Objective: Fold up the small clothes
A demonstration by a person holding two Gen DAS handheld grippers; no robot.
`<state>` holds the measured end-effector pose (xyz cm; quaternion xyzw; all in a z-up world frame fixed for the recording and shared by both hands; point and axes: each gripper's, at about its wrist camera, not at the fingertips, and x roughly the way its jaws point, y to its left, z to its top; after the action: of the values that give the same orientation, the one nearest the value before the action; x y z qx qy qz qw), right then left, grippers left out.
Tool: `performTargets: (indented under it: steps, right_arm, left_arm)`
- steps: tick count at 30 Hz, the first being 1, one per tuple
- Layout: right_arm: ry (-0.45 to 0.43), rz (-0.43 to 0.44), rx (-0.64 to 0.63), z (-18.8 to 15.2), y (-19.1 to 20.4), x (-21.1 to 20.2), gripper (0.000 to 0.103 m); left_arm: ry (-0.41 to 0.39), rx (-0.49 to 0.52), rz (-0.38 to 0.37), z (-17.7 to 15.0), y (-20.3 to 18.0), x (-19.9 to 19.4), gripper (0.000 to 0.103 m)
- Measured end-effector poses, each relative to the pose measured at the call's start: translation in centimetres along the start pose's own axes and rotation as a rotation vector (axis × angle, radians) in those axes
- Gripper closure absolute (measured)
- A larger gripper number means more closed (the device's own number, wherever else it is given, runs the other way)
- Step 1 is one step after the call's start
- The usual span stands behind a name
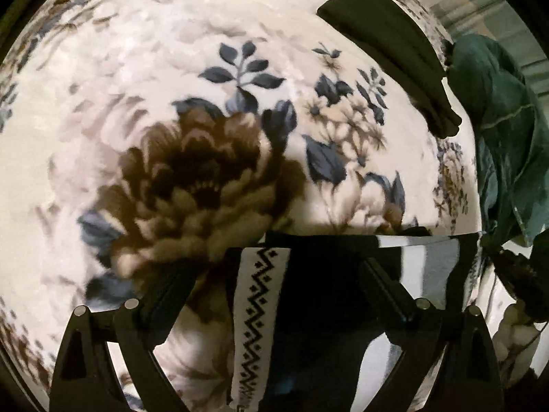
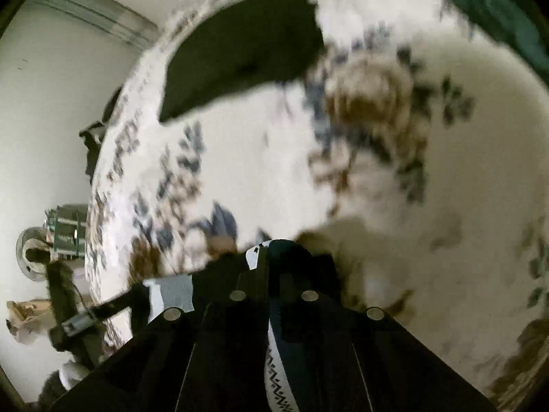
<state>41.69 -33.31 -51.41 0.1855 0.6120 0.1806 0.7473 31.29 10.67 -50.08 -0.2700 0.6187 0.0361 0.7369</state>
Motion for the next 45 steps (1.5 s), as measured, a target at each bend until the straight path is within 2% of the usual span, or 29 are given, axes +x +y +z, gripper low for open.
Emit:
performTargets:
  steps: [4, 5, 6, 8, 11, 13, 14, 15, 16, 18, 21, 23, 25, 26, 27, 28, 30, 31, 33, 35, 39, 40, 41, 42, 44, 45]
  right_arm:
    - [-0.001, -0.018, -0.04, 1.4, 0.5, -0.8, 0.1]
    - [0.007, -0.031, -0.042, 1.7, 0.4, -0.4, 0.1]
    - [0.034, -0.049, -0.049, 2.1, 0.2, 0.6, 0.1]
    - [0.059, -0.095, -0.055, 2.4, -0.1, 2.2, 0.1]
    - [0.16, -0.079, 0.009, 2.1, -1.3, 5.1, 0.099]
    - [0.208, -0.042, 0.086, 1.4, -2.8, 5.0, 0.086]
    - [0.212, -0.043, 0.097, 0.8, -3.3, 4.3, 0.068]
    - [0.206, -0.038, 0.112, -0.3, -4.0, 2.8, 0.055]
    - [0.201, -0.03, 0.132, -1.2, -4.6, 1.8, 0.054]
    - [0.227, -0.011, 0.209, -4.1, -6.0, 0.1, 0.054]
    - [0.312, 0.011, 0.293, -9.4, -7.4, -0.9, 0.054]
    - [0.345, 0.011, 0.314, -11.7, -7.8, -0.7, 0.054]
    - [0.341, 0.034, 0.333, -13.7, -7.8, -0.3, 0.054]
    - [0.328, 0.037, 0.335, -14.5, -7.6, -0.2, 0.064]
    - [0.299, 0.035, 0.336, -15.3, -7.2, -0.3, 0.097]
    - [0.287, 0.022, 0.339, -15.7, -7.0, -0.5, 0.096]
    - [0.236, -0.019, 0.32, -16.3, -6.3, -1.8, 0.097]
    - [0.218, -0.045, 0.303, -16.3, -6.0, -2.6, 0.097]
    - [0.182, -0.085, 0.291, -16.4, -6.1, -4.4, 0.097]
    - [0.178, -0.113, 0.305, -16.2, -6.6, -5.4, 0.097]
    - [0.23, -0.153, 0.289, -15.8, -7.5, -4.2, 0.097]
    - [0.272, -0.142, 0.276, -15.5, -7.5, -3.4, 0.097]
    - [0.33, -0.138, 0.256, -15.1, -7.4, -2.6, 0.097]
    - [0.356, -0.137, 0.245, -14.4, -7.2, -2.4, 0.092]
    - [0.335, -0.12, 0.201, -12.6, -6.3, -2.9, 0.075]
    - [0.311, -0.115, 0.173, -11.7, -5.8, -3.3, 0.055]
  left_arm:
    - [-0.004, -0.094, -0.068, 0.6, 1.5, 0.9, 0.006]
    - [-0.029, -0.136, -0.09, 0.9, 2.2, 0.9, 0.031]
    - [-0.043, -0.16, -0.116, 1.2, 2.6, 0.9, 0.092]
    - [-0.063, -0.238, -0.168, 2.2, 4.1, 0.9, 0.091]
    - [-0.056, -0.25, -0.154, 2.9, 4.5, 0.8, 0.09]
    - [-0.011, -0.209, -0.135, 2.9, 3.8, 0.5, 0.086]
    - [0.007, -0.179, -0.117, 2.5, 3.4, 0.0, 0.082]
    - [0.021, -0.157, -0.106, 2.1, 3.0, -0.4, 0.076]
    - [0.035, -0.125, -0.068, 1.1, 2.6, -1.1, 0.068]
    - [0.042, -0.078, 0.031, -0.8, 2.3, -2.0, 0.018]
    - [0.061, -0.024, 0.175, -5.9, 2.5, -3.2, 0.016]
    - [0.105, -0.038, 0.219, -9.1, 3.8, -2.7, 0.016]
    - [0.147, -0.075, 0.249, -11.3, 5.3, -1.9, 0.016]
    - [0.159, -0.103, 0.258, -12.6, 6.3, -1.4, 0.016]
    - [0.169, -0.125, 0.267, -13.3, 7.1, -0.9, 0.016]
    - [0.184, -0.161, 0.254, -14.1, 8.2, -0.1, 0.016]
    - [0.179, -0.198, 0.219, -14.7, 9.4, 0.8, 0.003]
    - [0.167, -0.213, 0.195, -14.7, 9.9, 1.2, 0.0]
    - [0.167, -0.247, 0.186, -14.2, 10.6, 2.1, 0.0]
    - [0.202, -0.269, 0.212, -13.8, 10.7, 2.7, 0.0]
    - [0.268, -0.295, 0.217, -13.1, 10.8, 2.5, 0.0]
    - [0.262, -0.318, 0.195, -12.8, 10.7, 1.7, 0.0]
    - [0.204, -0.337, 0.138, -12.3, 10.4, 0.0, 0.0]
    - [0.144, -0.333, 0.091, -11.6, 10.0, -1.4, 0.0]
    - [0.039, -0.313, 0.026, -9.8, 9.0, -3.3, 0.0]
    - [0.004, -0.306, -0.049, -8.4, 8.5, -3.4, 0.0]
